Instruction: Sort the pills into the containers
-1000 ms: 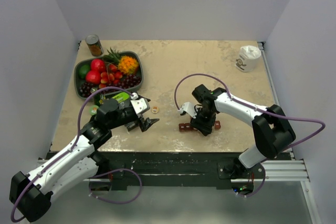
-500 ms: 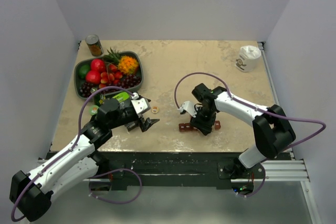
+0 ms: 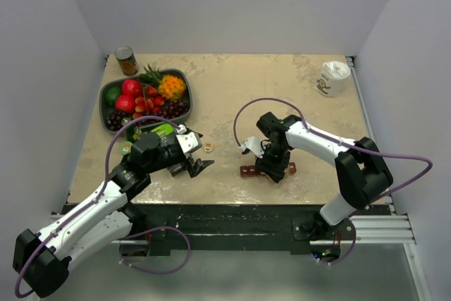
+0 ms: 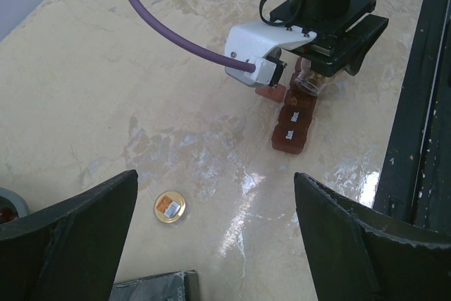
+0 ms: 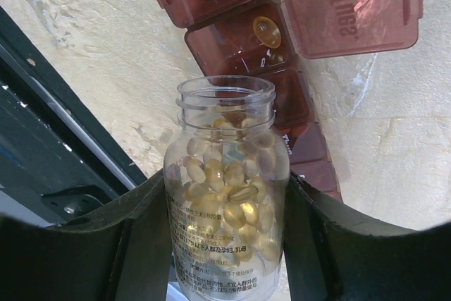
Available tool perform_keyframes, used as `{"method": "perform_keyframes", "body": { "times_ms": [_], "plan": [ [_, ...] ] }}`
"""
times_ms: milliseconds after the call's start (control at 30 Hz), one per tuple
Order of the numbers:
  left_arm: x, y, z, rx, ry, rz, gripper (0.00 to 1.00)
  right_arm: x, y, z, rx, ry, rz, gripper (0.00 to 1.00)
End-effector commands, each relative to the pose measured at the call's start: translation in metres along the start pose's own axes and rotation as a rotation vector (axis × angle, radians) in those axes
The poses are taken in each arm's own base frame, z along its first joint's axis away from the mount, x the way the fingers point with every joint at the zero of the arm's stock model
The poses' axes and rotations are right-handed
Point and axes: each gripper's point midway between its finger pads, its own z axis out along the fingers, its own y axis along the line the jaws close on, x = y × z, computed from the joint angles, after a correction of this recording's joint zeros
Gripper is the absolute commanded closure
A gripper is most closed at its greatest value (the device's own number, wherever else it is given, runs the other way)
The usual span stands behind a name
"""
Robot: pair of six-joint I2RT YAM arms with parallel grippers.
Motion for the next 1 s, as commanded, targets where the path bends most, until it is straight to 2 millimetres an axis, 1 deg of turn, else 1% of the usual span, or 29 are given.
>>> {"method": "perform_keyframes", "body": {
  "times_ms": [0, 300, 567, 767, 967],
  "plan": [
    [-0.011, -0.0008, 0.0017, 0.015, -0.034, 0.039, 0.04, -0.0035, -0.0032, -0.0076, 0.019, 0.013, 0.008, 0.88],
    [-0.0111, -0.0014, 0.0017, 0.018, -0.034, 0.039, 0.04, -0.005, -0.0062, -0.009, 0.024, 0.024, 0.011, 0.88],
    [-0.0121, -0.0021, 0.0018, 0.022, -0.037, 0.042, 0.04, -0.0042, -0.0028, -0.0072, 0.012, 0.034, 0.005, 0.88],
    [-0.0125, -0.002, 0.0015, 0.022, -0.038, 0.041, 0.04, -0.0062, -0.0064, -0.0094, 0.033, 0.038, -0.007, 0.88],
    [-0.0121, -0.0019, 0.0017, 0.022, -0.037, 0.041, 0.04, -0.005, -0.0044, -0.0066, 0.026, 0.049, -0.01, 0.88]
  ]
}}
